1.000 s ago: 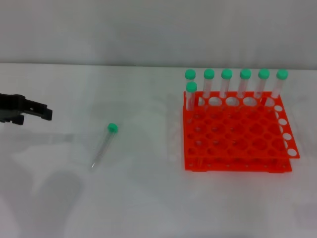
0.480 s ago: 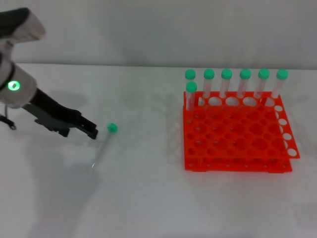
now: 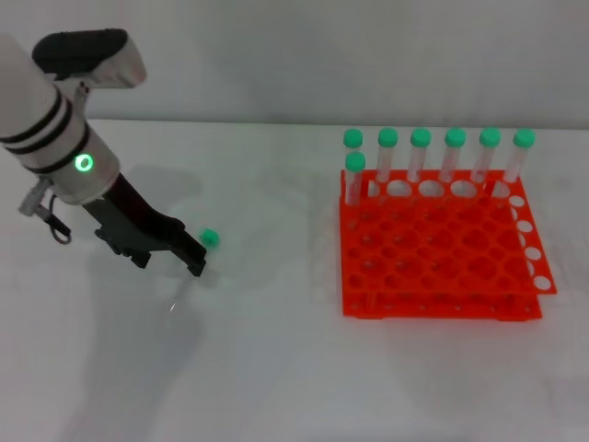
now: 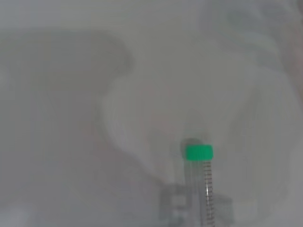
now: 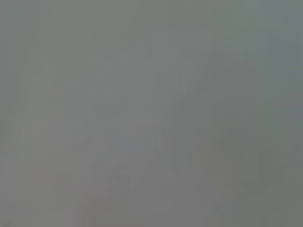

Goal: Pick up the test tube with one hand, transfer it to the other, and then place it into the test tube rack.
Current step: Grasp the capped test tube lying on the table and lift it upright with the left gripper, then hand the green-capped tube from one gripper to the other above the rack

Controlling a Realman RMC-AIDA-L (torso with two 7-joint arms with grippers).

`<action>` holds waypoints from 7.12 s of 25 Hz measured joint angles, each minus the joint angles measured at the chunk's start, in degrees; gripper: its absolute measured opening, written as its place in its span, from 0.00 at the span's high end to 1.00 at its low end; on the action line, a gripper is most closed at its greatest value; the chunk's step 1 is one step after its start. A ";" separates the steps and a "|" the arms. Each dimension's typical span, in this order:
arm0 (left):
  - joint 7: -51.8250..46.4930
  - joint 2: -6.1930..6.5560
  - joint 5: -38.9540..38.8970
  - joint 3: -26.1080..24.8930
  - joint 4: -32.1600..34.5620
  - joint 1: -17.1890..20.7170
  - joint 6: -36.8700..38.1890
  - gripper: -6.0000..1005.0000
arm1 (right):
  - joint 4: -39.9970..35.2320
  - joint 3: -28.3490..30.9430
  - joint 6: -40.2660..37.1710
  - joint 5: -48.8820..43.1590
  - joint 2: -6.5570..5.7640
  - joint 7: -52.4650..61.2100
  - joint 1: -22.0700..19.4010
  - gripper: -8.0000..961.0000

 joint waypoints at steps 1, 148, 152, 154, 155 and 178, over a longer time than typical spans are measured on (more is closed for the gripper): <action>-0.51 -0.06 0.34 0.00 0.71 -0.06 -0.62 0.12 | 0.00 0.00 0.13 0.00 0.00 0.00 0.00 0.26; 59.40 -4.63 -29.20 0.01 3.45 -1.44 11.30 0.81 | -16.97 -40.25 -0.80 -15.67 -1.15 50.19 8.72 0.30; 59.83 -4.63 -29.06 0.00 3.57 -1.56 11.00 0.81 | -16.97 -40.61 -0.08 -15.70 -0.75 50.19 8.71 0.42; 59.87 -4.64 -28.89 0.01 4.00 -1.69 10.75 0.81 | -16.97 -40.77 0.36 -15.72 -0.62 50.19 8.71 0.46; 59.87 -4.65 -28.78 0.01 4.30 -1.73 10.61 0.81 | -16.97 -40.79 0.43 -15.73 -0.57 50.19 8.73 0.49; 59.25 -4.80 -26.92 -0.09 6.49 -2.79 8.53 0.82 | -17.05 -40.82 2.66 -15.73 -0.26 49.61 8.88 0.65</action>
